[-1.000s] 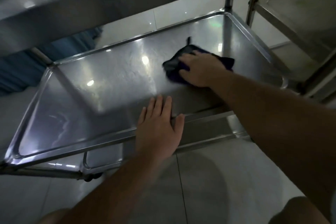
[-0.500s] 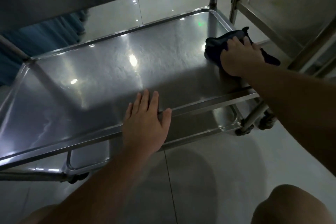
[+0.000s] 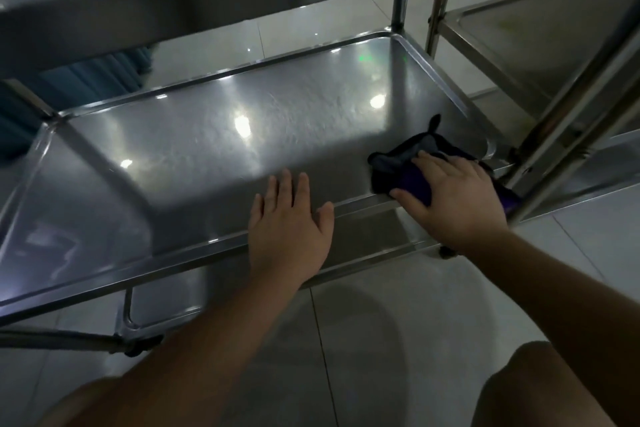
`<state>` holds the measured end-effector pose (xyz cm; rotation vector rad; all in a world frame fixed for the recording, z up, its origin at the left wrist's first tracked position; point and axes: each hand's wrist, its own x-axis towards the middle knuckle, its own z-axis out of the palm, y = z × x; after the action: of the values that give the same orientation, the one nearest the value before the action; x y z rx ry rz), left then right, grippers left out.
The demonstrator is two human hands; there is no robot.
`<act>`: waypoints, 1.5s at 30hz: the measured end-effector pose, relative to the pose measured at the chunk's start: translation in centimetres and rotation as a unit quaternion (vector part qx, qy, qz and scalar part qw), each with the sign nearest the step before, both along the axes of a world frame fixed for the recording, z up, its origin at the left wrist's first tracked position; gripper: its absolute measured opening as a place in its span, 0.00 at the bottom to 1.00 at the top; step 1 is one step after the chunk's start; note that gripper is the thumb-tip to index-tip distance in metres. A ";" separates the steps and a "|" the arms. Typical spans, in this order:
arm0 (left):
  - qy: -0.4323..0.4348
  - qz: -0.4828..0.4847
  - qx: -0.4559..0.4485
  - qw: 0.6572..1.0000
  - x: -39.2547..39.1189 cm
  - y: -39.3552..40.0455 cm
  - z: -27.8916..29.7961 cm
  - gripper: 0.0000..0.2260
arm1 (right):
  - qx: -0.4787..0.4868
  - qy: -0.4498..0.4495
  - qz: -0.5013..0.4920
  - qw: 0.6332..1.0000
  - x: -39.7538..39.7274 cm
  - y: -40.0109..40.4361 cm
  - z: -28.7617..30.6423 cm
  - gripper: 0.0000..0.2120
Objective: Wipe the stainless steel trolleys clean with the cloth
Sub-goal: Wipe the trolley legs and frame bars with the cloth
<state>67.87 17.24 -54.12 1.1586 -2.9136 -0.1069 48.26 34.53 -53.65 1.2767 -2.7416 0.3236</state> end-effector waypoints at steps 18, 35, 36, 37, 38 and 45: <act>0.077 -0.039 0.139 0.986 3.1 -2.7 3.3 0.25 | -0.071 0.033 0.094 0.992 11.4 -5.5 1.0 0.20; 0.052 -0.202 0.064 0.976 22.3 -3.9 -2.4 0.24 | 0.176 -0.190 0.152 0.954 20.2 -11.4 -8.1 0.21; 0.026 -0.195 0.075 0.978 23.1 -4.3 -3.6 0.25 | 0.173 -0.183 0.154 0.956 20.5 -12.2 -9.1 0.21; -0.003 -0.184 0.086 0.979 23.8 -4.9 -4.7 0.25 | 0.171 -0.177 0.155 0.957 20.8 -13.1 -10.0 0.20; -0.030 -0.168 0.097 0.980 24.3 -5.6 -5.9 0.26 | 0.169 -0.172 0.154 0.958 21.3 -14.0 -10.8 0.20; -0.097 -0.052 0.133 0.985 28.9 -11.4 -11.4 0.28 | 0.152 -0.118 0.197 0.961 24.5 -19.9 -13.0 0.19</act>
<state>96.73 5.84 -65.55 1.1030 -3.2098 -0.4189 72.80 14.62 -66.69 1.9937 -2.7872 0.0859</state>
